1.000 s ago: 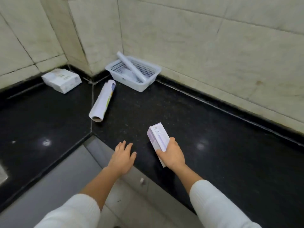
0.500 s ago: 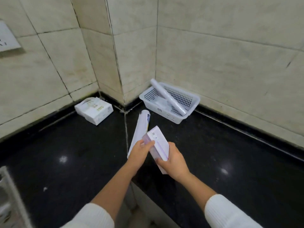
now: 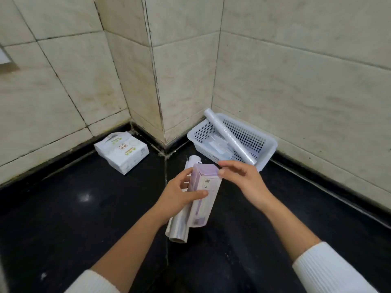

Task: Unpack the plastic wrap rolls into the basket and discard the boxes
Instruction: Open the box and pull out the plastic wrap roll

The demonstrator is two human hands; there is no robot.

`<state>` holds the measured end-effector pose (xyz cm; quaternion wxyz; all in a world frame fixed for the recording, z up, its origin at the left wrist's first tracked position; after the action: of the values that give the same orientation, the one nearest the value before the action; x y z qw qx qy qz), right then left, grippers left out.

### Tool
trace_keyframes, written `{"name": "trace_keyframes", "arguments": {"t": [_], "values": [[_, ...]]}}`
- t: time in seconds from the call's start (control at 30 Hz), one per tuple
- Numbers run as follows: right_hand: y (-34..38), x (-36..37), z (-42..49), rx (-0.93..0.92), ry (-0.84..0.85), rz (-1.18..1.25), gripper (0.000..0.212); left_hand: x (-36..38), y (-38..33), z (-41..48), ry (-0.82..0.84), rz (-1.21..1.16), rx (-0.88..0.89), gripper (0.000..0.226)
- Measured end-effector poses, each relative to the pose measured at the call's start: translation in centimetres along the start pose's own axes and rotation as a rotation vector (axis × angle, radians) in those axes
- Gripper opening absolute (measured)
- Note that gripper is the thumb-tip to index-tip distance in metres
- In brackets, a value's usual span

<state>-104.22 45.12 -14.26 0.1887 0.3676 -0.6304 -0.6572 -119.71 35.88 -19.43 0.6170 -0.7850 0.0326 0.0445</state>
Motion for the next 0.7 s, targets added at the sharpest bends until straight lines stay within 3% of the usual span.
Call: {"name": "trace_keyframes", "arguments": {"t": [0.17,0.4,0.5,0.6,0.7], "values": [[2.4,0.3,1.4,0.008,0.153,-0.086,0.029,-0.4,-2.5,1.0,0.155,0.088,0.049,0.069],[3.4,0.4,2.0,0.024,0.203,-0.098,0.031,-0.5,-3.8,1.4,0.416,0.109,0.014,0.061],[3.2,0.6,1.9,0.040,0.215,-0.026,0.021,-0.3,-3.5,1.5,0.482,0.098,-0.008,0.063],[2.6,-0.4,1.8,0.062,0.128,-0.013,0.016,0.3,-3.0,1.7,0.525,0.077,-0.027,0.066],[2.4,-2.8,1.2,0.058,-0.131,-0.200,0.015,0.9,-2.5,1.7,0.547,0.075,-0.024,0.068]]}}
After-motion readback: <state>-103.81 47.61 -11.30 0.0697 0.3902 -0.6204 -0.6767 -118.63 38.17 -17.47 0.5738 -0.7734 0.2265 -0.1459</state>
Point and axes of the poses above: each hand's wrist, its own z-axis towards the middle knuckle, its own x-axis out of the palm, y = z × x, the point moved 10 cm from there along z, towards the middle knuckle, and after that the axes turned 12 degrees about y, right-handed, at the moved point
